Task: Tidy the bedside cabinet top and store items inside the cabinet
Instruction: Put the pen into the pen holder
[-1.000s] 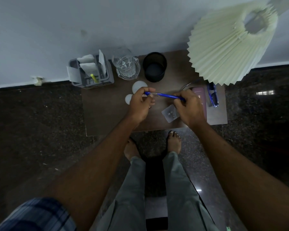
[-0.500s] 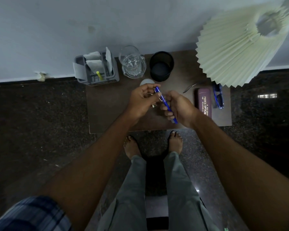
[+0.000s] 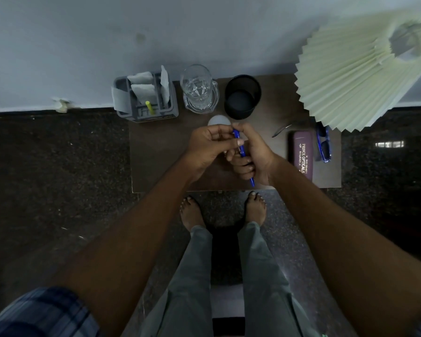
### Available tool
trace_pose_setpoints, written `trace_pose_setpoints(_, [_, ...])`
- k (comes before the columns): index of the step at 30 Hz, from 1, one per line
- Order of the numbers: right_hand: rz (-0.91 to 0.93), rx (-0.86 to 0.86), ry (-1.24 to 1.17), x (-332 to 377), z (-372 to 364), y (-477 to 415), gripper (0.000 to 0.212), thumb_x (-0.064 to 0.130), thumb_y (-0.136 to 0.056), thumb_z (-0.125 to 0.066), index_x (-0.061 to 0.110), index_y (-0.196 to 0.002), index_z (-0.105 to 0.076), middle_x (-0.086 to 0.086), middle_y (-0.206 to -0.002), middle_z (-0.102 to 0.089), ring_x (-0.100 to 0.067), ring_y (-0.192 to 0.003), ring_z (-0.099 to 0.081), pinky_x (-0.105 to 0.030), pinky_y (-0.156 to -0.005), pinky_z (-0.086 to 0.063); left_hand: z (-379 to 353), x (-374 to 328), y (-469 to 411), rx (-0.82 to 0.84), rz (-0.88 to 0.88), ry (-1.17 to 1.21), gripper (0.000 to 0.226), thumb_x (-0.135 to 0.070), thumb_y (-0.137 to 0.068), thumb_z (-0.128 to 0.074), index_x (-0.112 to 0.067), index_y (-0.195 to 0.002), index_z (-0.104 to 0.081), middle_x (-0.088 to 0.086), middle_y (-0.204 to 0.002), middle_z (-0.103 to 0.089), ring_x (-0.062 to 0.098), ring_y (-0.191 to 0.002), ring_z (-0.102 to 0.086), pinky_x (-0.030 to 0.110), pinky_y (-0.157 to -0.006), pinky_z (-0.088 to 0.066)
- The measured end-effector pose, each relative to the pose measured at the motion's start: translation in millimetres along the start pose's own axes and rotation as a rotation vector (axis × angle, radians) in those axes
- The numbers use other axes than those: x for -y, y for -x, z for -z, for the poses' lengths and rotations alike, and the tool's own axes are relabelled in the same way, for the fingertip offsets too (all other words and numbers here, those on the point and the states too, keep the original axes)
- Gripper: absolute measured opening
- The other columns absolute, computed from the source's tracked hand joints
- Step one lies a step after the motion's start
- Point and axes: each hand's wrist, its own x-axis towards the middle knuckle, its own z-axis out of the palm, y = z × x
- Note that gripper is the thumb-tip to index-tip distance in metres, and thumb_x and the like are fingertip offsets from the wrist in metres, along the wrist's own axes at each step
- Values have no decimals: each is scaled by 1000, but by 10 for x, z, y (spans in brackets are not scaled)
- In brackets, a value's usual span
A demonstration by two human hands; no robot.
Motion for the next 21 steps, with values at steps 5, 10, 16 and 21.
trace_pose_setpoints(5, [135, -153, -15, 66, -60, 56, 68, 80, -81, -50, 13, -74, -61, 4, -52, -27, -12, -44, -18, -21, -42, -16, -60, -94, 4, -122, -21, 1, 30, -3, -82, -81, 1, -110, -73, 8, -87, -79, 14, -66, -68, 25, -67, -55])
trace_pose_setpoints(10, [515, -215, -62, 229, -52, 213, 46, 43, -102, -52, -1, -94, -62, -16, -68, -51, -23, -55, -45, -31, -49, -40, -109, -368, -111, -195, -139, 62, 29, -9, -86, -79, -2, -113, -73, 11, -101, -80, 26, -94, -77, 37, -87, -63])
trace_pose_setpoints(16, [802, -340, 247, 655, 92, 310, 23, 13, -102, -56, 7, -119, -70, -12, -107, -74, -23, -97, -73, -33, -90, -60, -160, -834, -367, -160, -340, -58, 23, -2, -88, -75, -6, -111, -73, 10, -103, -80, 23, -100, -77, 35, -91, -61])
trace_pose_setpoints(21, [960, -582, 467, 917, 172, 138, 22, 15, -97, -64, 9, -117, -69, 2, -101, -75, -10, -93, -72, -31, -85, -60, -250, -1046, -583, -200, -370, -105, 23, 2, -88, -73, -2, -111, -74, 4, -102, -80, 16, -96, -77, 25, -85, -60])
